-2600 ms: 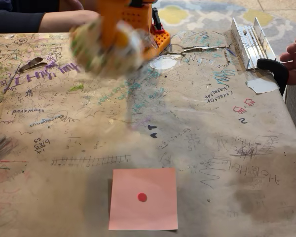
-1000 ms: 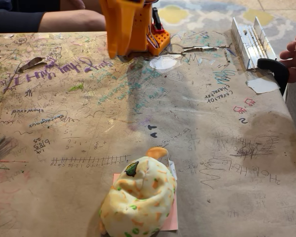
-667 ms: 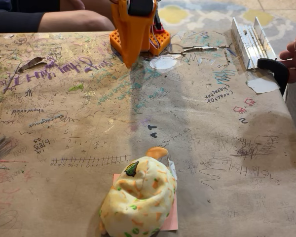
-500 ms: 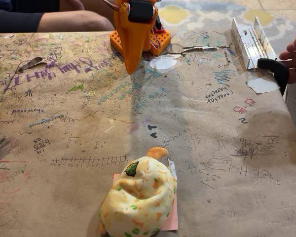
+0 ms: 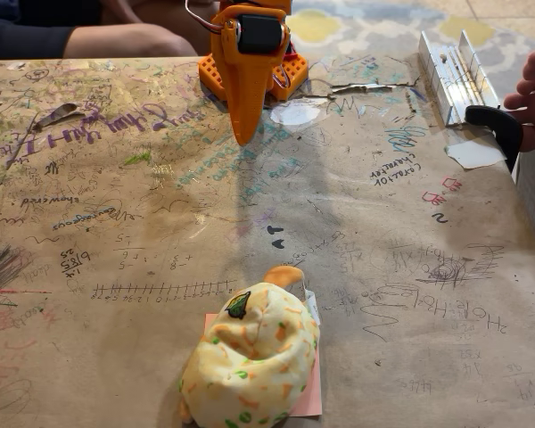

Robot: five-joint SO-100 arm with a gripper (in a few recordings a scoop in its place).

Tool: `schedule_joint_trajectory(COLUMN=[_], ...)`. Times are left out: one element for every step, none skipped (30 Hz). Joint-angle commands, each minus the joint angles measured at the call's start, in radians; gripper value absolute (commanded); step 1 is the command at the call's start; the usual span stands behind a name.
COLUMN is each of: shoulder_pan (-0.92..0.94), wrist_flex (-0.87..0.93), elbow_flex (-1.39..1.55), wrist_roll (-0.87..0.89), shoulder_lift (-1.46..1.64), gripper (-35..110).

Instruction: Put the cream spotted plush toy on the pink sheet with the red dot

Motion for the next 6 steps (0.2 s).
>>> schedule_joint_trajectory(shoulder_pan=[0.006, 0.005, 0.005, 0.005, 0.005, 0.005], wrist_flex=[0.002, 0.002, 0.002, 0.002, 0.002, 0.002], elbow_flex=[-0.008, -0.006, -0.006, -0.006, -0.006, -0.006], wrist_roll=[-0.014, -0.014, -0.014, -0.014, -0.014, -0.014], shoulder_lift=[0.005, 0.005, 0.005, 0.005, 0.005, 0.005], gripper=[0, 0, 0, 0, 0, 0])
